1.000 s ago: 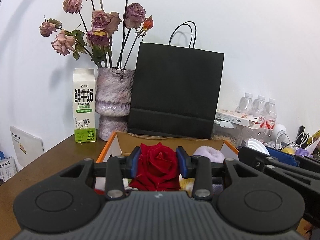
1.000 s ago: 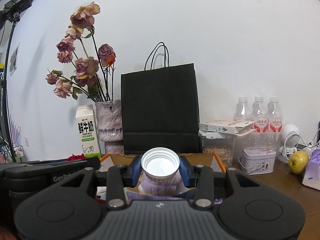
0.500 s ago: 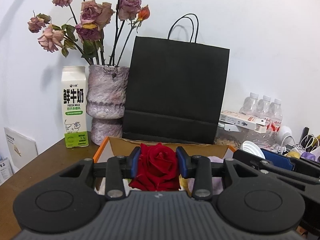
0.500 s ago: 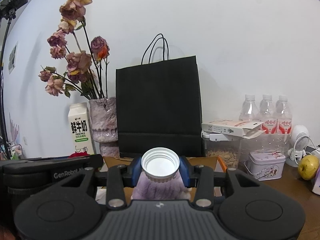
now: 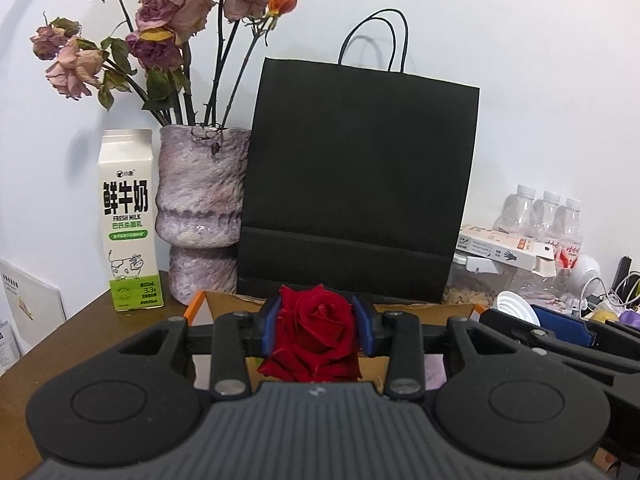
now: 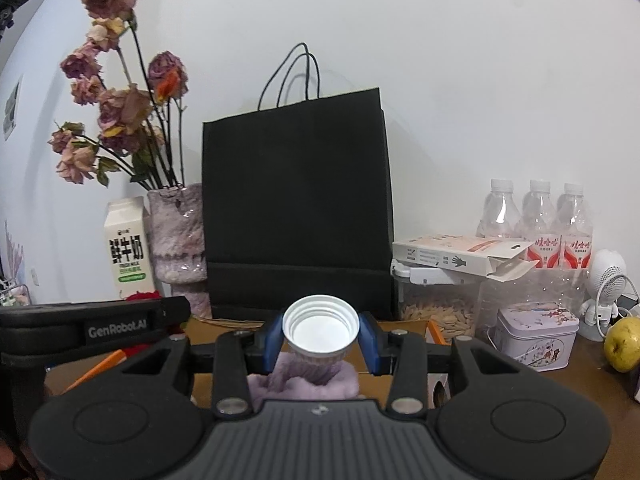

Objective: Organize objects
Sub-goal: 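Carry the bottle cap and rose over the red box and release both inside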

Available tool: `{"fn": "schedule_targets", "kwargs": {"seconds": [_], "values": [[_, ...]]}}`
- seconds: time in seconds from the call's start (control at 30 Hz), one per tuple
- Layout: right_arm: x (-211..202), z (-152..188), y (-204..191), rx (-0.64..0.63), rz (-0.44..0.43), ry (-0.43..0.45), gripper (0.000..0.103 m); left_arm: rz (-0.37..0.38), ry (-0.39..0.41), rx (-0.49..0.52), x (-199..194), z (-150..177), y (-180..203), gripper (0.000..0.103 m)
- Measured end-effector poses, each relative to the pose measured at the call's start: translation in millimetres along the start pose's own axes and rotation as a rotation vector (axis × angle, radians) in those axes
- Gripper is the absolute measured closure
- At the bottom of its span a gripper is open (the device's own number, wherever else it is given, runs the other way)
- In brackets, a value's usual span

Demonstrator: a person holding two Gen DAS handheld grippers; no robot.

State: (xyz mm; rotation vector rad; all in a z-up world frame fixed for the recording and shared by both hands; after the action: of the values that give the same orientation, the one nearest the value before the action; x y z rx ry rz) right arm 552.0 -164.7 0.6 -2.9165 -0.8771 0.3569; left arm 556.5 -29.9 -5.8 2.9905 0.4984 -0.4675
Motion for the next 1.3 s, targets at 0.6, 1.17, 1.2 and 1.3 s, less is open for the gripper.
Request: {"fn": "schedule_targets", "kwargs": {"seconds": [0.6, 1.17, 1.2, 1.3], "values": [[17.1, 4.2, 24.6, 0.035, 0.017, -0.025, 0.014, -0.023, -0.021, -0.013, 22.6, -1.3, -8.2, 0.006], [7.6, 0.1, 18.1, 0.028, 0.008, -0.003, 0.0, -0.047, 0.018, 0.001, 7.8, -6.5, -16.2, 0.0], [6.2, -0.6, 16.7, 0.027, 0.006, -0.002, 0.0, -0.043, 0.019, 0.002, 5.6, -6.2, -16.9, 0.0], [0.0, -2.1, 10.4, 0.01, 0.007, -0.001, 0.0, -0.036, 0.024, 0.014, -4.7, -6.3, -19.0, 0.0]]}}
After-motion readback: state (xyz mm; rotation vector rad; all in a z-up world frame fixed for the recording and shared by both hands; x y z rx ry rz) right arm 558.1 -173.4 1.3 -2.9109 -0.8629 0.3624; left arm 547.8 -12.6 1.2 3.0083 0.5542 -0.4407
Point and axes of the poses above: each gripper's, at about its wrist camera, not at the fingertips, and x roughly the way its jaws point, y to its right, z to its underside, the point moved 5 cm from there along x, roughly the way its jaws point, and after that the axes turned 15 degrees about -z, right-handed, at the moved point
